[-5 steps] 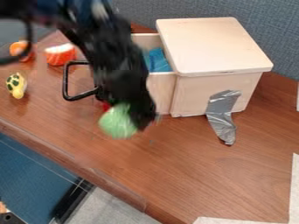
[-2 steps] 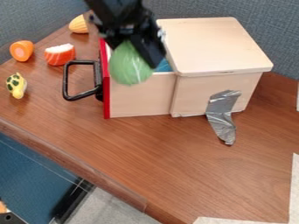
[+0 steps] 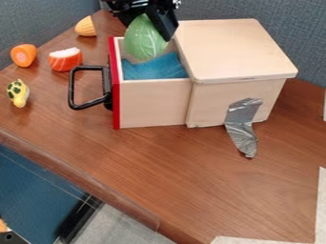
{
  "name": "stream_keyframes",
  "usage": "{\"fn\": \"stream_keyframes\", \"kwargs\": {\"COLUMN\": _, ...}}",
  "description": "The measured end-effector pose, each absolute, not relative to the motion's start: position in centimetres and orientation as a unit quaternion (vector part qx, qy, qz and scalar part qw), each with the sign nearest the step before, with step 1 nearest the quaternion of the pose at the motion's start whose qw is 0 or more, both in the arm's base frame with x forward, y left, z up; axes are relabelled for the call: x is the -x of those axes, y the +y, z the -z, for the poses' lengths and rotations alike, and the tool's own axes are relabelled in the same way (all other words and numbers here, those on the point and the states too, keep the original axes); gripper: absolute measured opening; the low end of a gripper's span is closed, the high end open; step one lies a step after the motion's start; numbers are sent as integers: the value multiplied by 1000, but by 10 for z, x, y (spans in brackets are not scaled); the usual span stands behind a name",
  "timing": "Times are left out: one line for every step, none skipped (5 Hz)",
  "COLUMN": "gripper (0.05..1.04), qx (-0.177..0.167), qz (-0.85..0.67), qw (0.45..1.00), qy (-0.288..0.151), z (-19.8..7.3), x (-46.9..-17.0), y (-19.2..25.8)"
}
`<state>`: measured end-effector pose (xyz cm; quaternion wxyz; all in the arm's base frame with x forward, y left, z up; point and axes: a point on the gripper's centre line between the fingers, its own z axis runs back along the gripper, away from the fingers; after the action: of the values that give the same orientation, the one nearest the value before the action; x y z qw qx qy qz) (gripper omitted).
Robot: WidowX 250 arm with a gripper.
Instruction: Put the green object inside the drawer
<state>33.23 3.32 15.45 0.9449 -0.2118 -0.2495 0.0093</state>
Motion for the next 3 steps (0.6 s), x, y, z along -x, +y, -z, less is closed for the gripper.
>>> {"fn": "stream_keyframes", "kwargs": {"gripper": 618, "qx": 205, "qz": -23, "qw": 947, "qy": -247, "z": -147, "x": -349, "y": 43}}
{"fn": "stream_keyframes", "kwargs": {"gripper": 617, "qx": 194, "qz": -30, "qw": 951, "qy": -238, "z": -130, "x": -357, "y": 55}}
{"fn": "stream_keyframes", "kwargs": {"gripper": 617, "qx": 187, "qz": -38, "qw": 954, "qy": -233, "z": -118, "x": -360, "y": 67}}
